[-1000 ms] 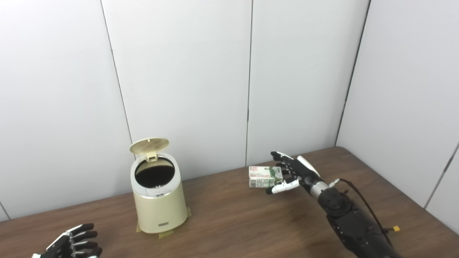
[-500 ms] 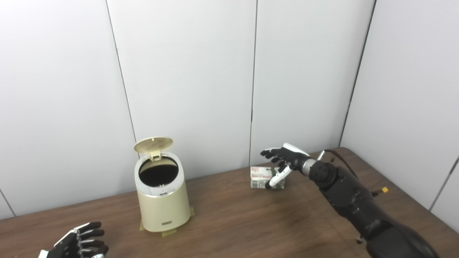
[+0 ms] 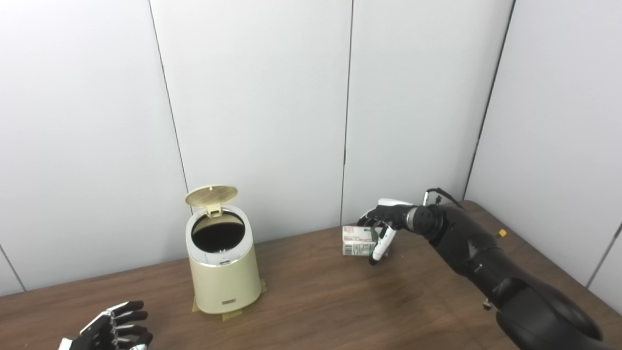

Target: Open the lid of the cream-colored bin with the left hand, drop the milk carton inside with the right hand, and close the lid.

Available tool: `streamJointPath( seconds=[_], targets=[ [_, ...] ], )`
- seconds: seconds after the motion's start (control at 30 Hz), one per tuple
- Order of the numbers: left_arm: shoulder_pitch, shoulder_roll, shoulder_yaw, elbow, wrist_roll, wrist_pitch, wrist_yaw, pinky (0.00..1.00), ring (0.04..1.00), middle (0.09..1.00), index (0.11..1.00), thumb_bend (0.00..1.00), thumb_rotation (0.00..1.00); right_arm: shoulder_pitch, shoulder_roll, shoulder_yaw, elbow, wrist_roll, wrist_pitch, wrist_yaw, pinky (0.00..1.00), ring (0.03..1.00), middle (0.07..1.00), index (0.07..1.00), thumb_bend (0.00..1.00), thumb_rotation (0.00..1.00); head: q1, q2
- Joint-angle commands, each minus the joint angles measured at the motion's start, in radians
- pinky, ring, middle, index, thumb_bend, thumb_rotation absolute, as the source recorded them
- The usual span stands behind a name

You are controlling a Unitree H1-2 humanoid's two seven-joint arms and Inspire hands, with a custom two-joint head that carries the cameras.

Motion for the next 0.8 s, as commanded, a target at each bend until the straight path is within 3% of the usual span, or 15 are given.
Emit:
streamJointPath(
  seconds=[0.0,0.2,0.3,0.63,0.77],
  targets=[
    [-0.027,0.007,-0.001,-0.032,0.005,-0.011,0.005,0.48,0.612,0.69,0.71,0.47,0.0,-0.084,-0.041,0.016,-0.048,-0.023,0.039,0.055,0.79,0.818,0.866,0.854,0.89,0.17,-0.001,0.002],
    [-0.026,0.008,-0.003,-0.041,0.013,-0.003,0.01,0.47,0.606,0.685,0.706,0.46,0.0,-0.087,-0.036,0.031,-0.055,-0.028,0.082,0.12,0.79,0.832,0.886,0.859,0.9,0.19,0.004,0.007],
    [-0.023,0.007,-0.004,-0.053,0.019,0.014,0.014,0.48,0.61,0.69,0.71,0.47,0.0,-0.075,-0.031,0.023,-0.033,-0.028,0.044,0.078,0.8,0.833,0.875,0.845,0.91,0.2,0.004,0.01],
    [-0.024,-0.006,-0.001,-0.062,0.016,0.036,0.014,0.48,0.612,0.684,0.705,0.46,0.0,-0.031,-0.01,0.016,-0.088,-0.021,0.079,0.065,0.75,0.765,0.828,0.805,0.84,0.16,0.01,0.018],
    [-0.026,-0.012,0.002,-0.066,0.017,0.052,0.02,0.49,0.615,0.689,0.706,0.46,0.0,-0.009,0.003,-0.006,-0.089,-0.005,0.058,0.019,0.74,0.74,0.807,0.783,0.84,0.12,0.016,0.019]
  ],
)
